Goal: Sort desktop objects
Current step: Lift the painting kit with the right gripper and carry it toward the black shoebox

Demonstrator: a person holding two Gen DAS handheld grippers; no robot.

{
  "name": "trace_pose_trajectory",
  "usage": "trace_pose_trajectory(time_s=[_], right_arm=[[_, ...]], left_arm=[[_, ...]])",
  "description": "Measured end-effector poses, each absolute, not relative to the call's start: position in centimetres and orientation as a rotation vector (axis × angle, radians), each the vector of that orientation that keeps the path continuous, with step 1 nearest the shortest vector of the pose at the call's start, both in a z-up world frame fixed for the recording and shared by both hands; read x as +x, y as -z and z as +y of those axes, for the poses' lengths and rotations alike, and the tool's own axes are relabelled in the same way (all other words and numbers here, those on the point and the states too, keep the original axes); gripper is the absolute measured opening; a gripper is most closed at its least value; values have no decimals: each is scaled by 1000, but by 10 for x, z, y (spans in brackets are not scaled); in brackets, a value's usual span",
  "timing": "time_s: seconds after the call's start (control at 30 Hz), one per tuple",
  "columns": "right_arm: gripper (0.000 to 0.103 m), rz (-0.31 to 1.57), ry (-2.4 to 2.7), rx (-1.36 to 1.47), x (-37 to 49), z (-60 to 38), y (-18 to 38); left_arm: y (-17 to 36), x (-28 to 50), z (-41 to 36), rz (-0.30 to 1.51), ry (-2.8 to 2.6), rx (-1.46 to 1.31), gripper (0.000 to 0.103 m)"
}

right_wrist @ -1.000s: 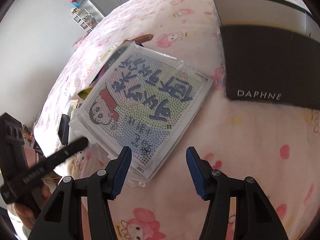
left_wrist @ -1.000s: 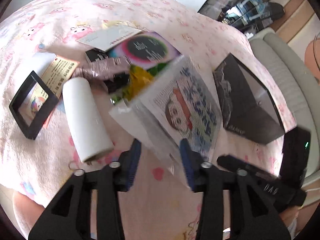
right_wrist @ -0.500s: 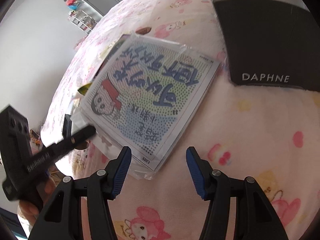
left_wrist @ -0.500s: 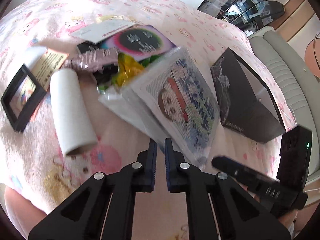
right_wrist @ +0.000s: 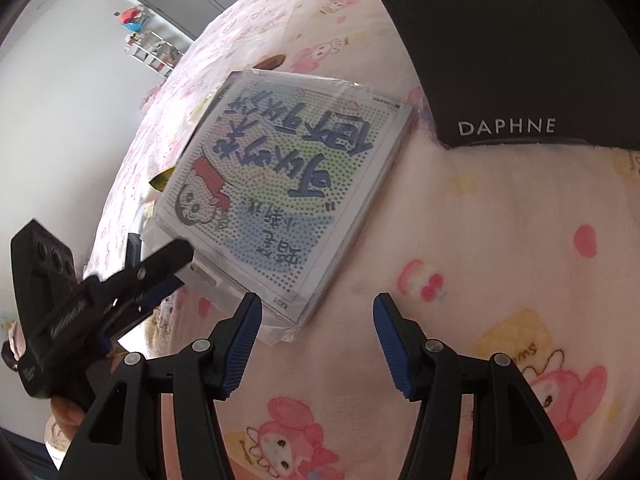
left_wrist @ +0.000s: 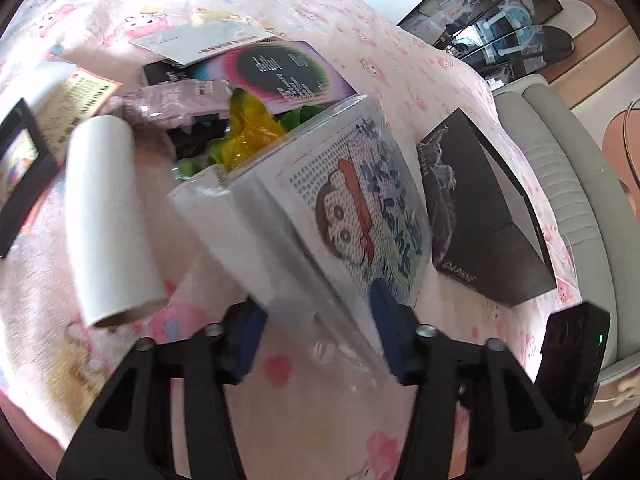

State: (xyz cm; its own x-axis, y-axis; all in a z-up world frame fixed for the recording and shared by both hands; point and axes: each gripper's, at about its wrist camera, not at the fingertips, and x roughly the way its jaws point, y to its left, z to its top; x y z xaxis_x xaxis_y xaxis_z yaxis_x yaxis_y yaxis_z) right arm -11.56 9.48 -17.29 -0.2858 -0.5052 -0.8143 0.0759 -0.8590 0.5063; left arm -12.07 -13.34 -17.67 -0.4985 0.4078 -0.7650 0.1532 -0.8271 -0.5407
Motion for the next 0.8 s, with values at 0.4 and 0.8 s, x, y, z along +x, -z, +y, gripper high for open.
trace_pose_trajectory(time_s=[0.4,0.8], right_arm=[[54,-537,2240,1519,-115,110,144],[55,-510,2193,1628,-102,113,167]], left_arm=[[168,-104,-108,-991,-2393,-1494,26],[167,-59,-112,-1006,-2484,-1576,51]])
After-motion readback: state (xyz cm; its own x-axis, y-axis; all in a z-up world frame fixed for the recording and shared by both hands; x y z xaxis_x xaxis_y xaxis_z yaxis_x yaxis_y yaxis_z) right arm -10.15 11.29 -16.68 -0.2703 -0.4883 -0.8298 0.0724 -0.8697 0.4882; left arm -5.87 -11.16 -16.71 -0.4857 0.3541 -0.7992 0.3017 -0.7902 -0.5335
